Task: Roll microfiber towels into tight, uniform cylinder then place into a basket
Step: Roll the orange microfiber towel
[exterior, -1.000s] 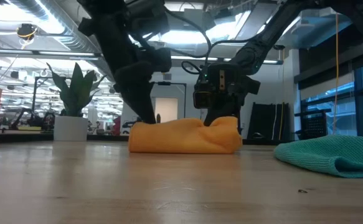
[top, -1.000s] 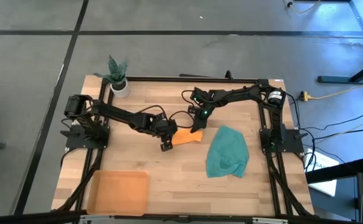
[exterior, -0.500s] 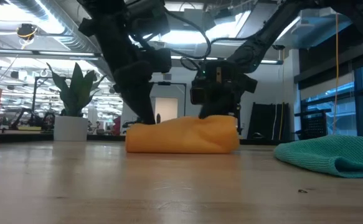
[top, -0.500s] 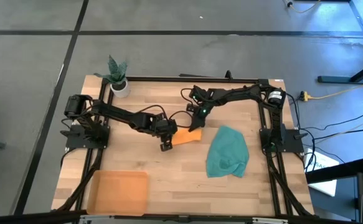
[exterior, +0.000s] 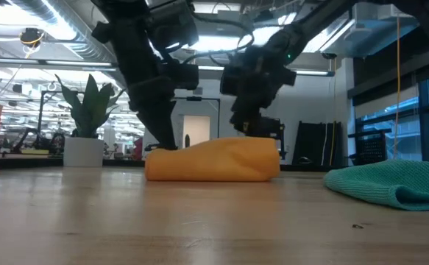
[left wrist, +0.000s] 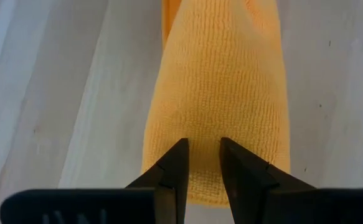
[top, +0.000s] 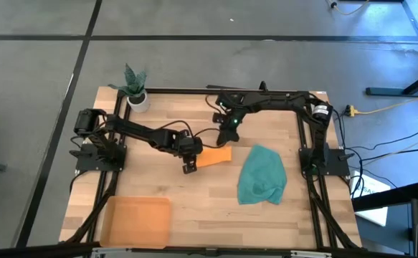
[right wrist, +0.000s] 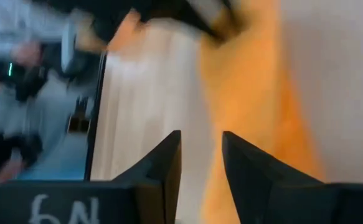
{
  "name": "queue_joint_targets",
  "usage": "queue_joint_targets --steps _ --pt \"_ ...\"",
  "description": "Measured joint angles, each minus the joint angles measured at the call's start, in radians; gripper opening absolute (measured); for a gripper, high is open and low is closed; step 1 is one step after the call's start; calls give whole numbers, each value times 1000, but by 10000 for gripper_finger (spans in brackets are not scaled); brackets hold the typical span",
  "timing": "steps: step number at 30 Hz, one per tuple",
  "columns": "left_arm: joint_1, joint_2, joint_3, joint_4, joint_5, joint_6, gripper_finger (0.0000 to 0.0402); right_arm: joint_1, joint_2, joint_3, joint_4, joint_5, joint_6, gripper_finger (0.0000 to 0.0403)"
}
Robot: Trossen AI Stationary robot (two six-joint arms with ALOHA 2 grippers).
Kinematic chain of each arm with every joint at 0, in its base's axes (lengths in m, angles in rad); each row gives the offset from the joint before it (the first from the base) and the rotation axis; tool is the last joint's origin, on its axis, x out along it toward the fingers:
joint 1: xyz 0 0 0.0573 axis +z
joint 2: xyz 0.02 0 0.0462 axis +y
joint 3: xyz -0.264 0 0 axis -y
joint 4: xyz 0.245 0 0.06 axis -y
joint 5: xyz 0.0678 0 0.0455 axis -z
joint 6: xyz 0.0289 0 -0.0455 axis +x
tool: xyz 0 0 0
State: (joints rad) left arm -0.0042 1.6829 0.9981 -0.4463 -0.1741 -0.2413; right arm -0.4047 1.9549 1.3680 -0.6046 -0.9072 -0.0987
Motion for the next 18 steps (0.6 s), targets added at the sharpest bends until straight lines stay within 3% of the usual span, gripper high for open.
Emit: queue_joint_targets --steps 5,10,18 --pt "16 0 0 -5 0 -10 81 74 -8 1 -92 -4 -141 117" --pt "24 0 0 -6 1 -8 81 122 -8 1 -73 0 -208 117" --pt "18 0 0 -10 0 -11 81 130 5 0 -39 261 -237 117"
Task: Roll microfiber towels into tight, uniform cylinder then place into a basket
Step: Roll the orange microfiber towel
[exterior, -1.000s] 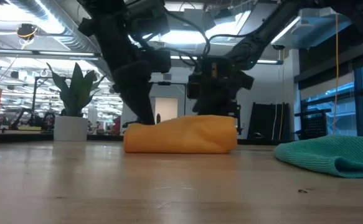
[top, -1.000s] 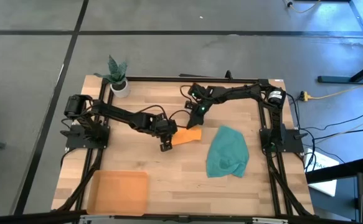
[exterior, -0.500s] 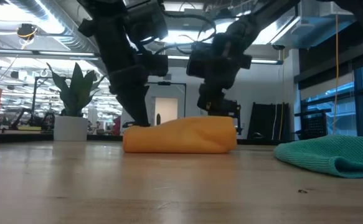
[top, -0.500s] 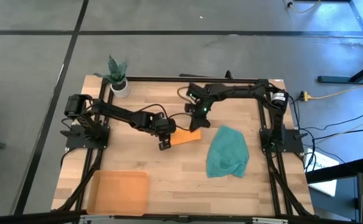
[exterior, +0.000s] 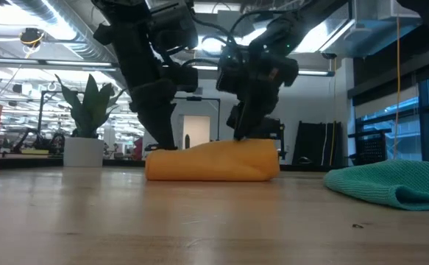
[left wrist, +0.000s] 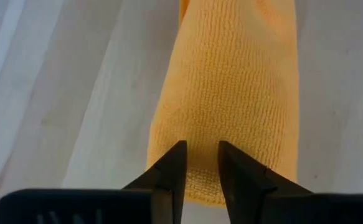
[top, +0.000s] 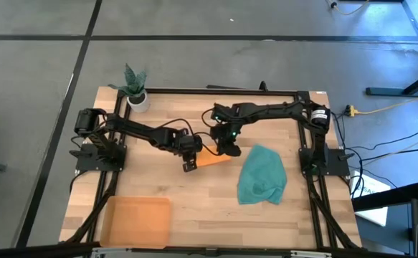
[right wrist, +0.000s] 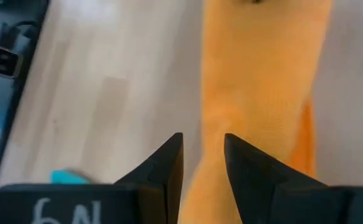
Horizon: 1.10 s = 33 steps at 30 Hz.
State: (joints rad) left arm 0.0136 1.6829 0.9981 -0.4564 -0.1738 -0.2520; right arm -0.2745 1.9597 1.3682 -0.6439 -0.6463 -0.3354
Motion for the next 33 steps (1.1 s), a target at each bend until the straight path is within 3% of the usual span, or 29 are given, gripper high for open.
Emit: queue_joint_targets --steps 14,21,33 --pt "-1 0 0 -6 0 -1 81 -1 56 0 55 60 -11 117" --pt "-1 0 0 -7 3 -6 81 -3 60 0 60 159 -14 117" --pt "-1 -84 32 -46 8 23 81 -9 60 0 53 157 -10 117"
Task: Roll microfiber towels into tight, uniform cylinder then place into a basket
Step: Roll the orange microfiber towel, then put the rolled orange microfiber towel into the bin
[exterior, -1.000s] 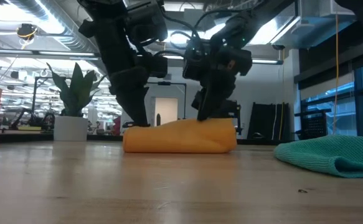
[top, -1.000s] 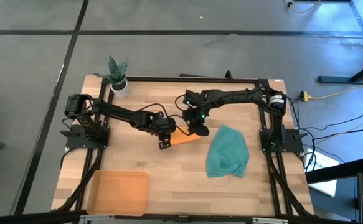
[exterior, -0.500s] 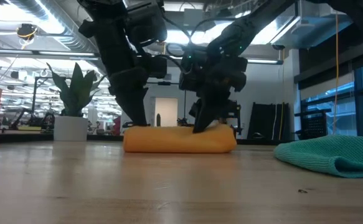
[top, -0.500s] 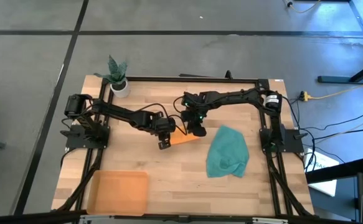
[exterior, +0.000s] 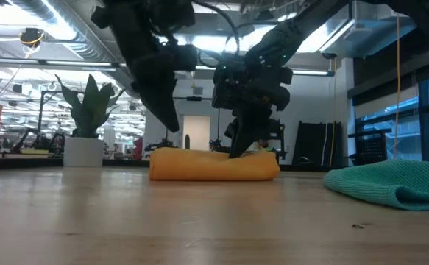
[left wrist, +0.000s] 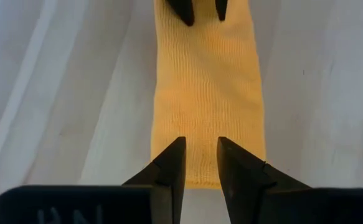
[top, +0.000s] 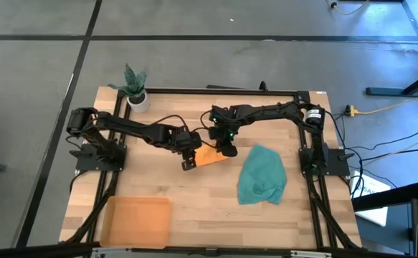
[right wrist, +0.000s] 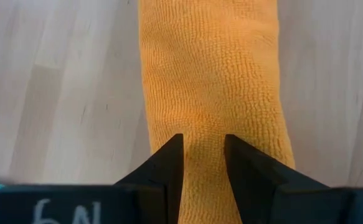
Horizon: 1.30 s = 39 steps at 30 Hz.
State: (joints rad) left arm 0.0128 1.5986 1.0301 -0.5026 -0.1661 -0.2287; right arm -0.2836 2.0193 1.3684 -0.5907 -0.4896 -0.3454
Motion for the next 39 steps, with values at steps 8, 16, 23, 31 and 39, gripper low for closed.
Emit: queue_joint_targets --steps 8,16,23,31,39 --pt "0 -99 0 -56 -19 -4 81 0 -1 95 -119 1 1 117" --pt "-2 -206 1 -124 -35 -52 81 3 -2 227 -297 0 -7 117" --pt "-63 -221 1 -225 -33 -108 81 42 -9 289 -538 1 -82 117" --pt "-94 -216 1 -254 -24 -240 81 104 -10 289 -575 1 -79 117" --pt "-93 -216 1 -253 -23 -247 81 128 -10 289 -575 0 -78 117"
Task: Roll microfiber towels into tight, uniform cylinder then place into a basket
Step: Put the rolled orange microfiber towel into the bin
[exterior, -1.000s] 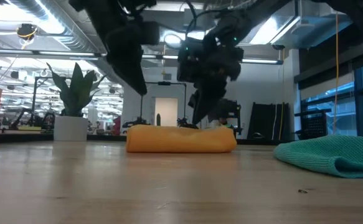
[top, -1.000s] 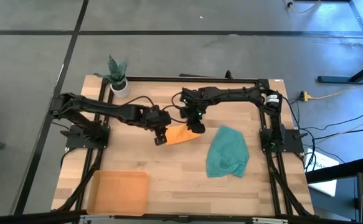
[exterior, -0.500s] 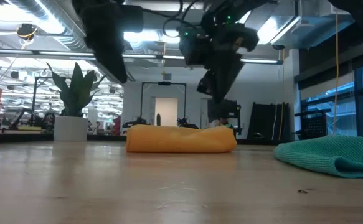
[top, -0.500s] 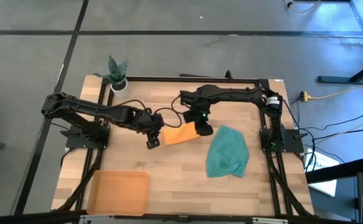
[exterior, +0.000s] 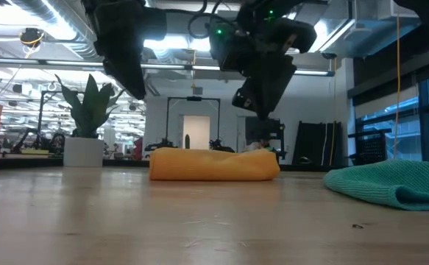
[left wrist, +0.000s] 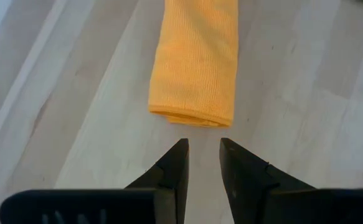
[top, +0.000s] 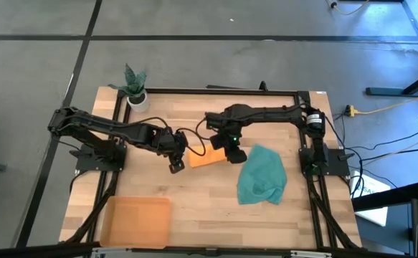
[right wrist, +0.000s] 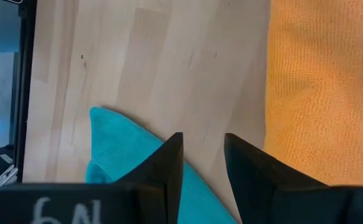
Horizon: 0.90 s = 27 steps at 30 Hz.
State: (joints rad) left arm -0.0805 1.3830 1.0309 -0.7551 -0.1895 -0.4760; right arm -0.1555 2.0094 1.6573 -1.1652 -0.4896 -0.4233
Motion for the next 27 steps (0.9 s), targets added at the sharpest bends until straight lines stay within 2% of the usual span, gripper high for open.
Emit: queue_joint_targets --steps 15,23,27 --pt "11 0 0 0 -11 38 81 7 0 0 0 0 28 117" --pt "31 1 0 5 -32 41 110 6 0 0 1 0 25 117" --pt "29 1 0 5 -33 187 113 7 0 0 -3 0 22 117"
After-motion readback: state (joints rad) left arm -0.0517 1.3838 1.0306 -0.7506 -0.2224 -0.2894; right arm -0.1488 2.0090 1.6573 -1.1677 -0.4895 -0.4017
